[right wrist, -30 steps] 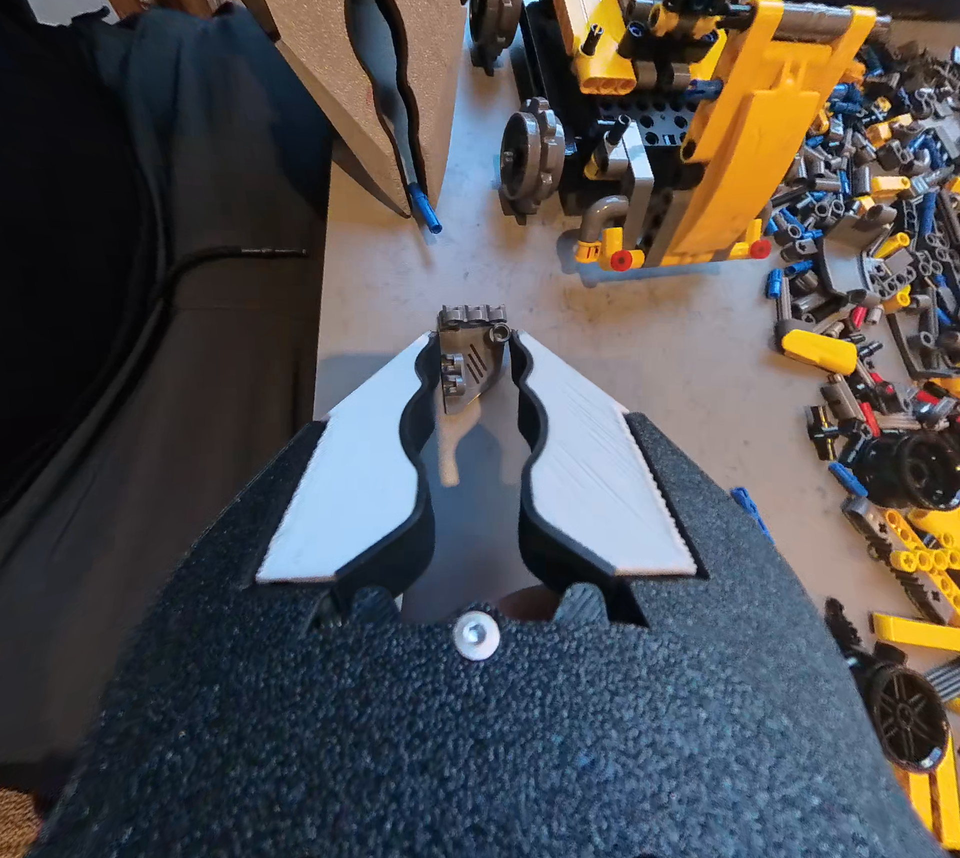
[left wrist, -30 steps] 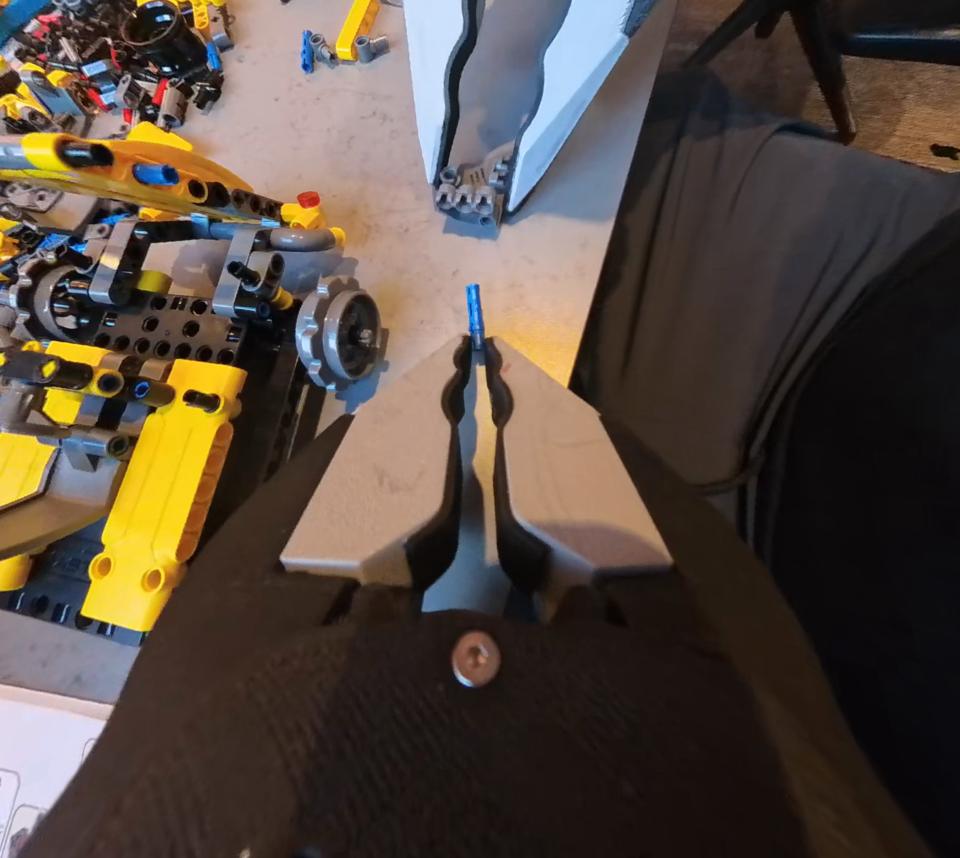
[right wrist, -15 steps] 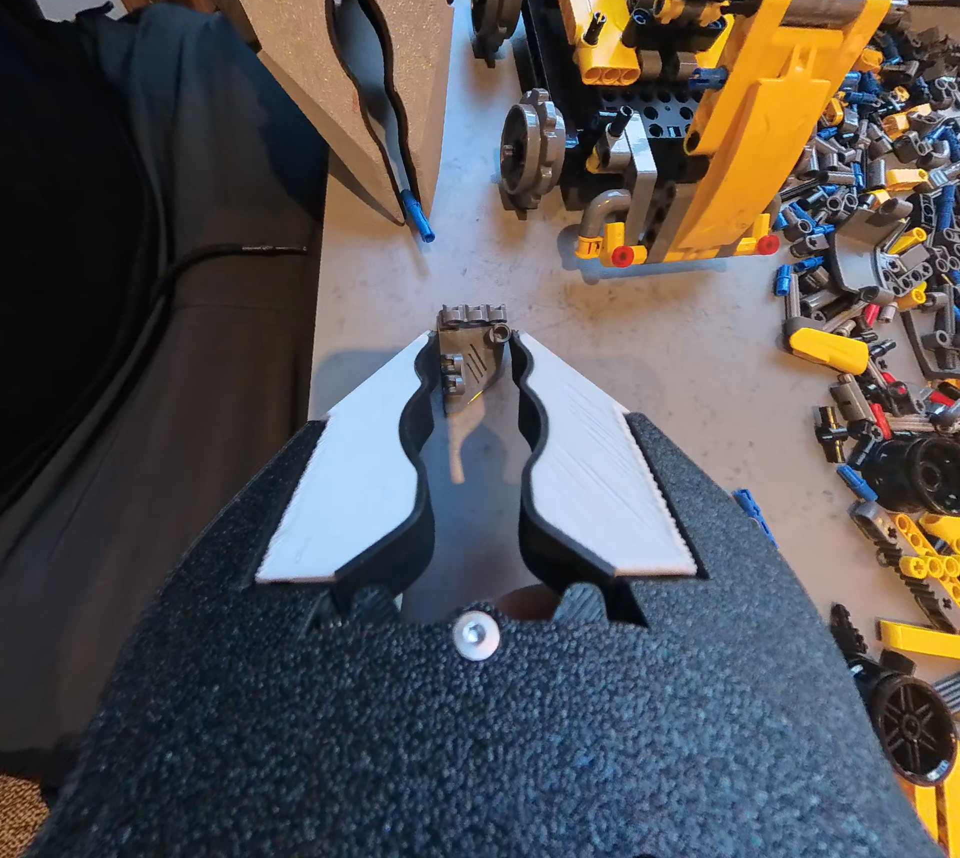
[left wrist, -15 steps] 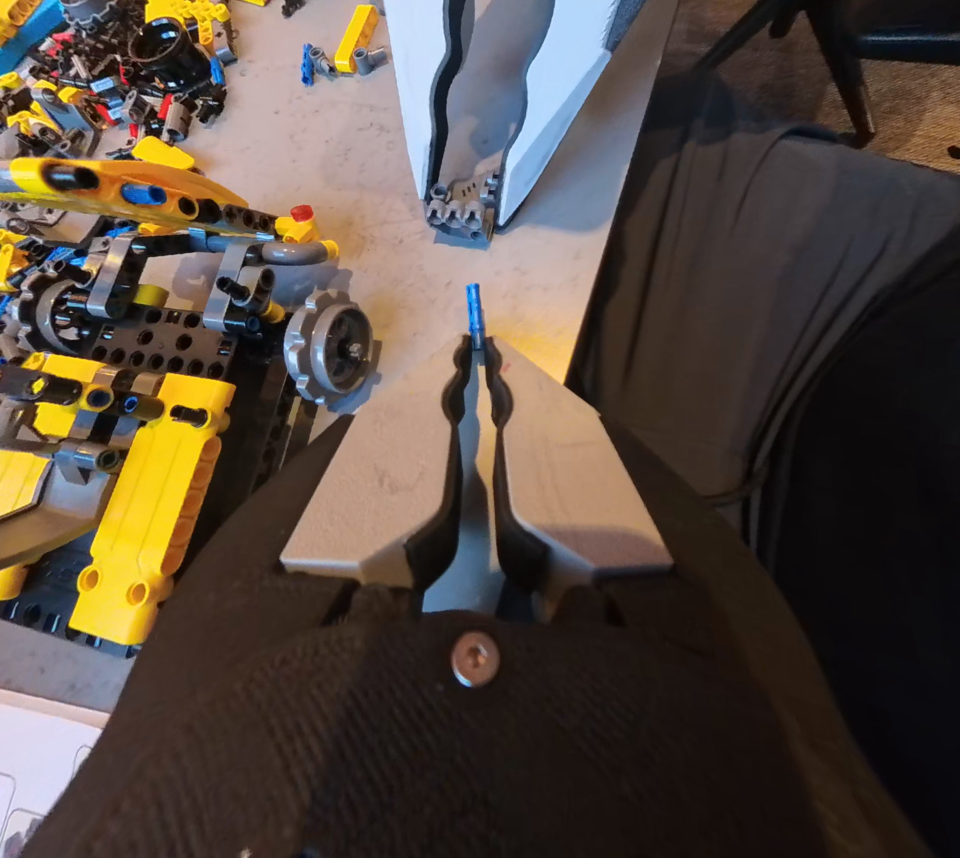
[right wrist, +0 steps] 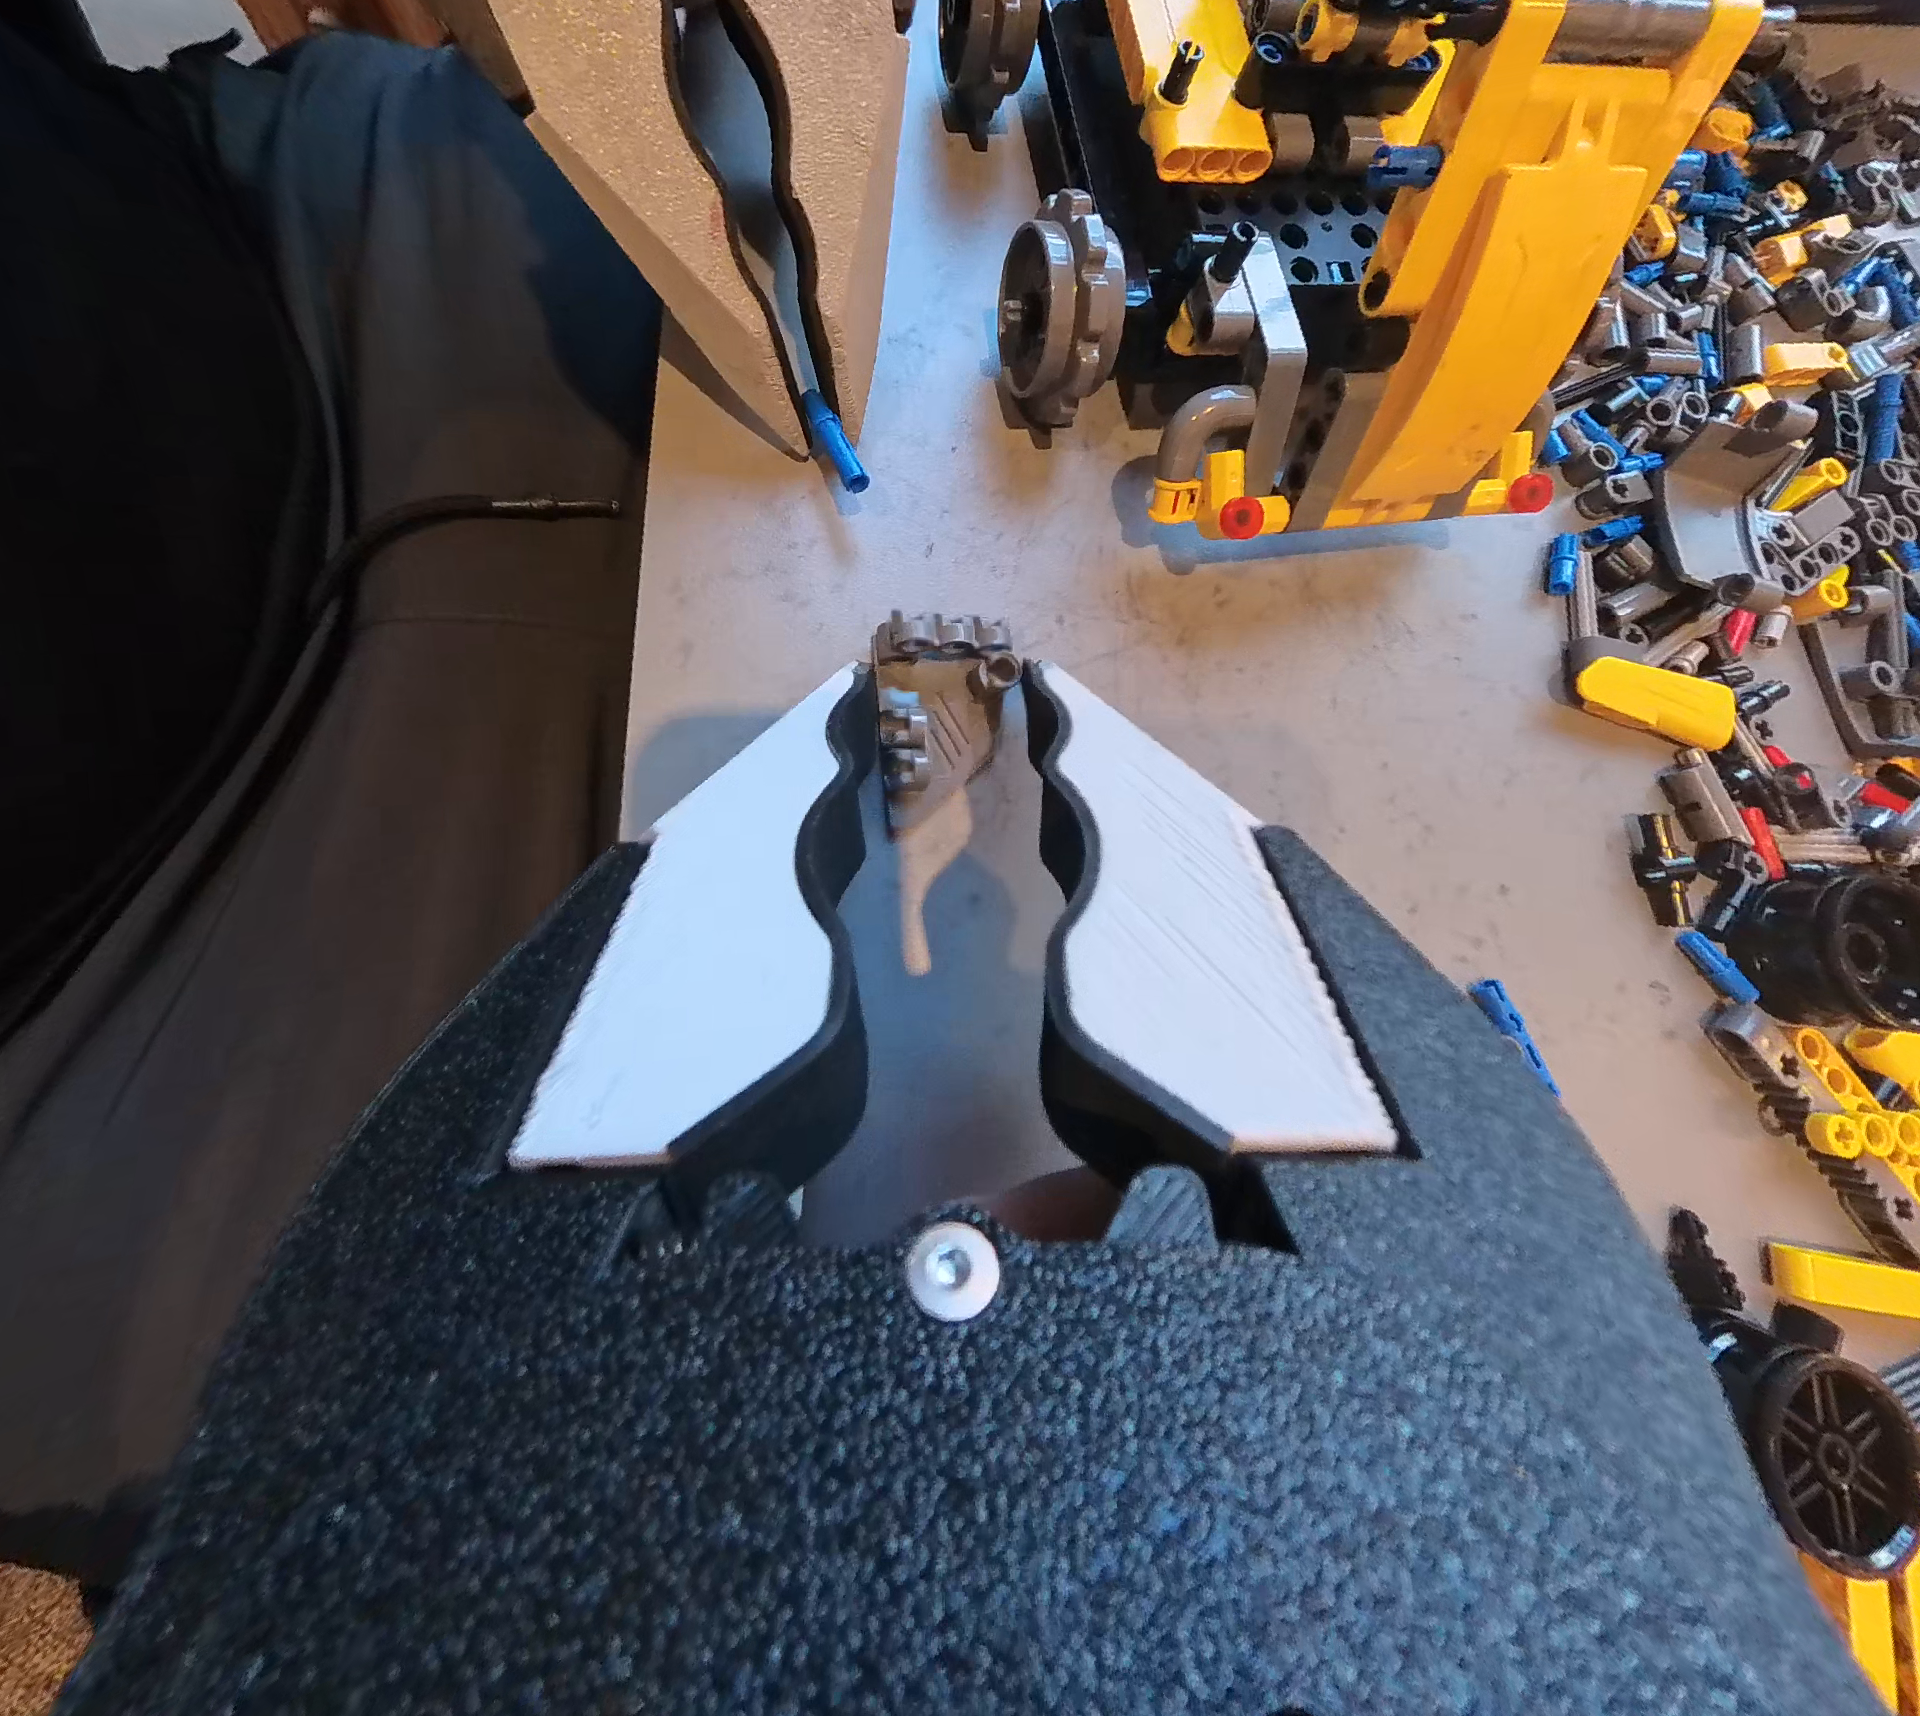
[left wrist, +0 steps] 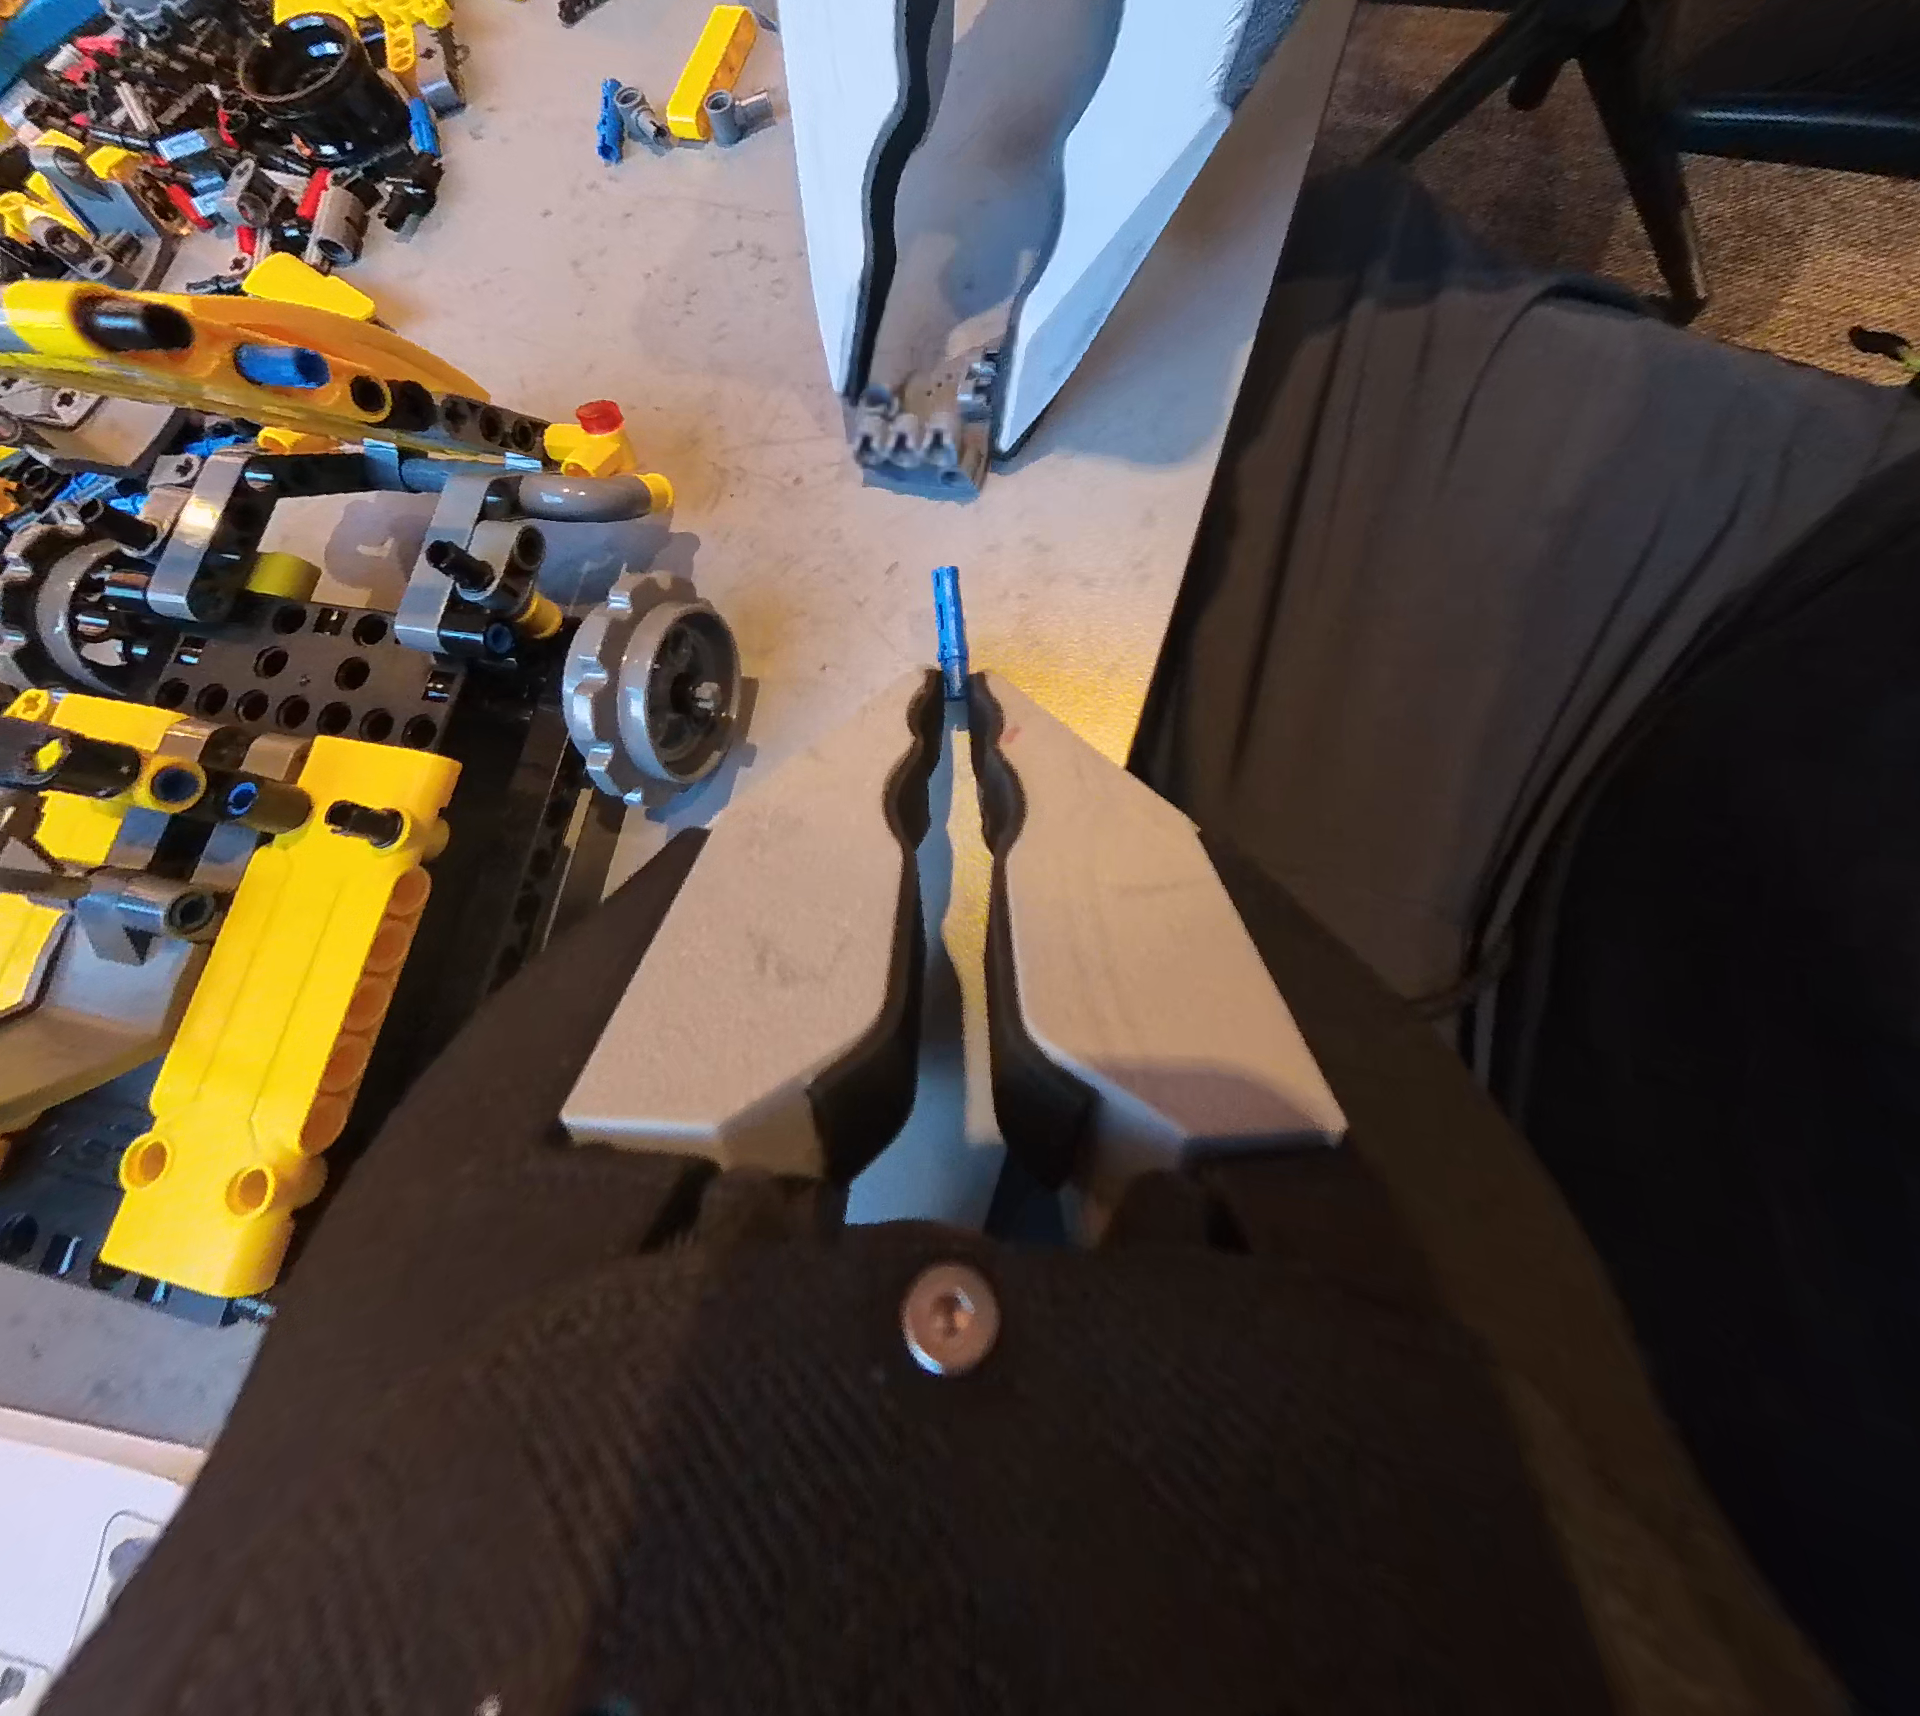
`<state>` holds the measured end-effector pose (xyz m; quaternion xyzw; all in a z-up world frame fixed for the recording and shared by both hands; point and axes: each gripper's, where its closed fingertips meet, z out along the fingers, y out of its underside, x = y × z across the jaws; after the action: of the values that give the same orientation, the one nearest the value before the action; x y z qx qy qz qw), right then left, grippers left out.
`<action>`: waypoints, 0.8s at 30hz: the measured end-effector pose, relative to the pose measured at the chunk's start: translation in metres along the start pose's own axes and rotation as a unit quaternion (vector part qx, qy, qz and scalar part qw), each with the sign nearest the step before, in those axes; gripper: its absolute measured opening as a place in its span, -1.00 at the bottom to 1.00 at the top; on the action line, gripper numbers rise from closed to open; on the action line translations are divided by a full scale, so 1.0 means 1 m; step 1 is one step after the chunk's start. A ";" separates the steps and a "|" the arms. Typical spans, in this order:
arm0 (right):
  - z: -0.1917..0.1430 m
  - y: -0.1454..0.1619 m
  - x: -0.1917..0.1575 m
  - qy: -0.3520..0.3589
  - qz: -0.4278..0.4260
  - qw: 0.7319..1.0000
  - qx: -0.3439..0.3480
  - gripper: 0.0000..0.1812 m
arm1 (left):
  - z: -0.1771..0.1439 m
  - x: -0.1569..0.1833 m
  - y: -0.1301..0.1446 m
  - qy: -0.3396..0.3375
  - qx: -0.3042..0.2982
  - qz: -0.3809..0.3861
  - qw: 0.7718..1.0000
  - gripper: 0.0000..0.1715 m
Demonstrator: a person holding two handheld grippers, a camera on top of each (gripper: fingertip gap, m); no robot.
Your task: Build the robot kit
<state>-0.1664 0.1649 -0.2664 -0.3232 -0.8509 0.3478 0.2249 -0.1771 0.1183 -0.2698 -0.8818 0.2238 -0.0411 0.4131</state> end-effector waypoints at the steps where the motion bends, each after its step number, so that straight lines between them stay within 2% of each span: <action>1: -0.001 -0.001 0.000 0.001 0.001 1.000 0.005 -0.68 | 0.000 0.000 0.000 0.001 0.000 -0.002 1.000 -0.96; 12: -0.009 -0.025 -0.011 0.012 0.003 0.998 0.067 -0.68 | 0.003 0.007 -0.006 0.013 0.001 0.011 1.000 -0.97; 18: -0.001 -0.036 -0.026 -0.002 -0.034 0.998 0.057 -0.79 | 0.002 0.009 -0.007 0.003 -0.006 0.041 0.999 -0.97; 24: 0.006 -0.033 -0.032 -0.006 -0.054 0.998 0.028 -0.82 | -0.001 0.015 -0.011 0.012 0.007 0.059 0.998 -0.97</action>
<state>-0.1611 0.1211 -0.2510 -0.2678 -0.8585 0.3607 0.2473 -0.1602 0.1178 -0.2628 -0.8636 0.2800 -0.0292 0.4184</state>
